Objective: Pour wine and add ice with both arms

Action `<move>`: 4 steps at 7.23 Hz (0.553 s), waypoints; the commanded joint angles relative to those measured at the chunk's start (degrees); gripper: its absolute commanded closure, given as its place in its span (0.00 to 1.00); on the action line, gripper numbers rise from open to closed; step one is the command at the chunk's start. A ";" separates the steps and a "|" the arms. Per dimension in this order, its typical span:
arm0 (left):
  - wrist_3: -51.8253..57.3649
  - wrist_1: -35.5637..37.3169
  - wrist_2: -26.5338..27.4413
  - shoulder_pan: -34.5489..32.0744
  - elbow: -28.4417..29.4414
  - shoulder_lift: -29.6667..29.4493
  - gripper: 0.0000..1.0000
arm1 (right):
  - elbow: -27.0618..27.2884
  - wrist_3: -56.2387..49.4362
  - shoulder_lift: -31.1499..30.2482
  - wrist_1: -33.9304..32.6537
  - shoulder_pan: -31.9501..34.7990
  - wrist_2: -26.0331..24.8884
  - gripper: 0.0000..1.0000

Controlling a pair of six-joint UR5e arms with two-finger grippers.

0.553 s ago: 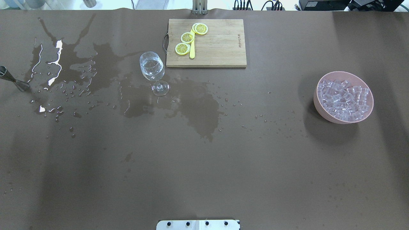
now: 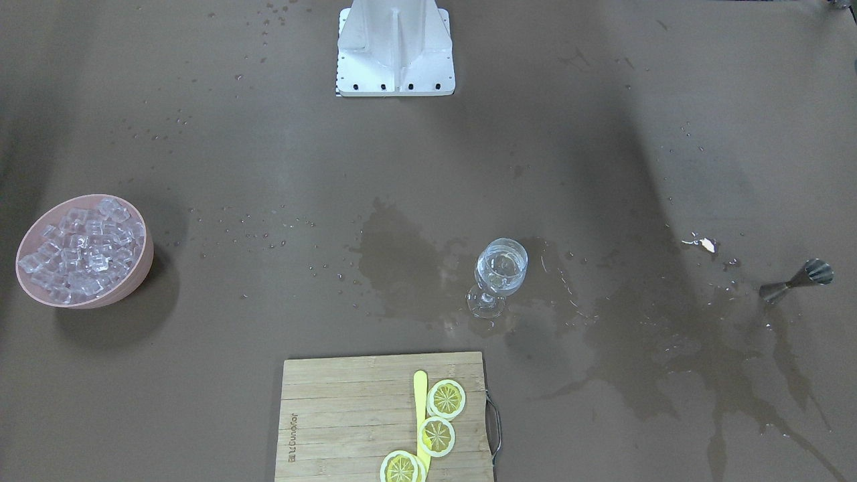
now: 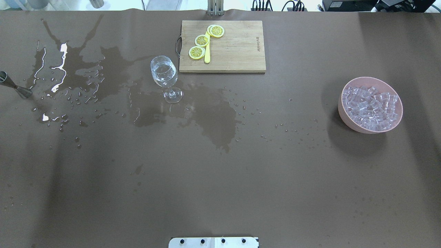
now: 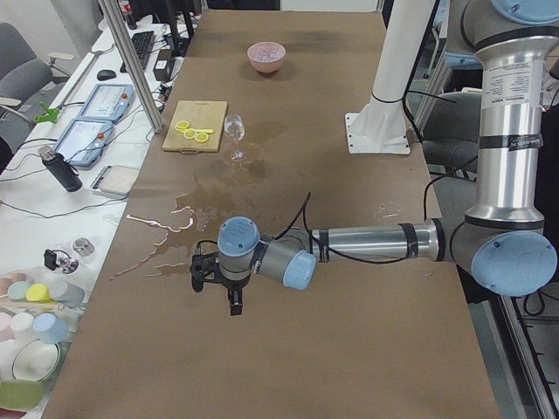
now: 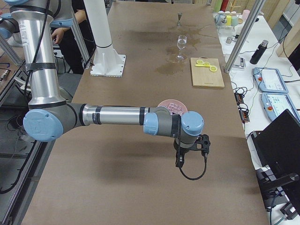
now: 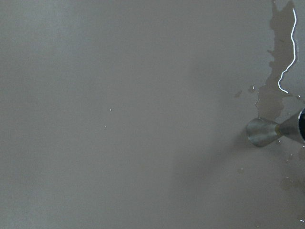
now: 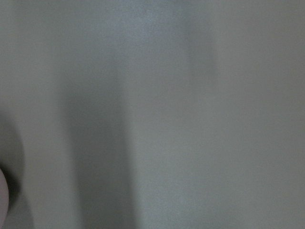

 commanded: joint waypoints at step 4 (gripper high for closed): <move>3.82 -0.56 0.64 0.29 -7.45 0.15 0.01 | 6.50 8.43 0.23 -1.23 -3.56 4.42 0.00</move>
